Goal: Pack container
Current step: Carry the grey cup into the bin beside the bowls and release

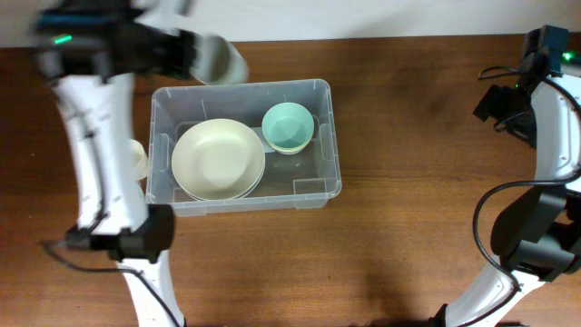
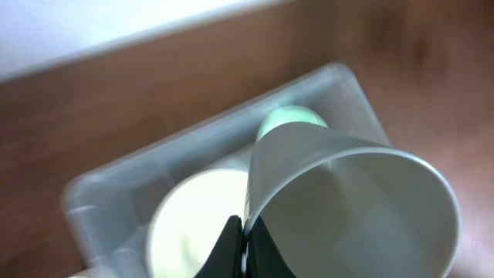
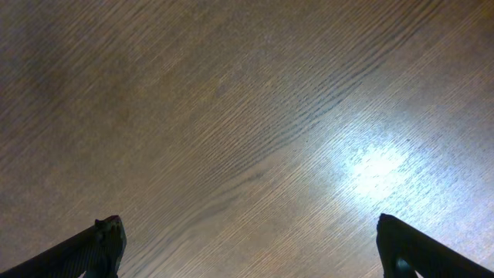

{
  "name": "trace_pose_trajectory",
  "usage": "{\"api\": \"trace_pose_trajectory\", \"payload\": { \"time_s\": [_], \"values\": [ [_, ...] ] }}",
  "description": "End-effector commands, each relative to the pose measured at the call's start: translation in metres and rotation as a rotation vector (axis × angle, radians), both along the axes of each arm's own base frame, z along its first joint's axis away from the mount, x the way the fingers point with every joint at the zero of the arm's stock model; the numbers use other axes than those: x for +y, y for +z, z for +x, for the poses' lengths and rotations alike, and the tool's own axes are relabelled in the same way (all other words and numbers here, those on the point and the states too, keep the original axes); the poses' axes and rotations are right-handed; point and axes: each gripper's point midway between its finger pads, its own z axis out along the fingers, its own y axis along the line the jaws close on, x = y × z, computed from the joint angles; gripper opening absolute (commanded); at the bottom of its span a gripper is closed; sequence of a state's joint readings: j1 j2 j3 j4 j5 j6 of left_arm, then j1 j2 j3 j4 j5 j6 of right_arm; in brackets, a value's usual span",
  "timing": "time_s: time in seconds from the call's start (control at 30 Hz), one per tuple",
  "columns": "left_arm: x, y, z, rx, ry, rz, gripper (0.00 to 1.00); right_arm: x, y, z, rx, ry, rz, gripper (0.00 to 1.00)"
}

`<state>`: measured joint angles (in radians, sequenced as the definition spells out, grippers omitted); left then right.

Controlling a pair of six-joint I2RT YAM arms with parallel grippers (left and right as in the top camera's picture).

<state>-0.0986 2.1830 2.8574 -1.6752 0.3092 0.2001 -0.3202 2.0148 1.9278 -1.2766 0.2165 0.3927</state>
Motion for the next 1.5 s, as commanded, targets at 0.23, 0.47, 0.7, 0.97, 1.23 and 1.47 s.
{"api": "trace_pose_trajectory", "payload": {
  "time_s": [0.23, 0.47, 0.7, 0.97, 1.23, 1.47],
  "values": [
    [-0.086, -0.123, -0.034, 0.325, -0.279, 0.136, 0.01, 0.0, 0.004, 0.0, -0.011, -0.008, -0.003, 0.99],
    [-0.093, -0.168, -0.039, 0.409, -0.286, 0.151, 0.01, 0.0, 0.004, 0.0, -0.011, -0.008, -0.003, 0.99],
    [-0.085, -0.201, -0.032, 0.428, -0.224, 0.199, 0.01, 0.0, 0.004, 0.0, -0.011, -0.008, -0.003, 0.99],
    [-0.078, -0.208, -0.031, 0.432, -0.201, 0.236, 0.01, 0.0, 0.004, 0.0, -0.012, -0.009, -0.003, 0.99],
    [-0.078, -0.208, -0.028, 0.42, -0.199, 0.237, 0.17, 0.0, 0.004, 0.0, -0.011, -0.008, -0.003, 0.99],
    [-0.081, -0.207, -0.019, 0.381, -0.195, 0.232, 0.21, 0.0, 0.004, 0.0, -0.011, -0.008, -0.003, 0.99]
  ]
}}
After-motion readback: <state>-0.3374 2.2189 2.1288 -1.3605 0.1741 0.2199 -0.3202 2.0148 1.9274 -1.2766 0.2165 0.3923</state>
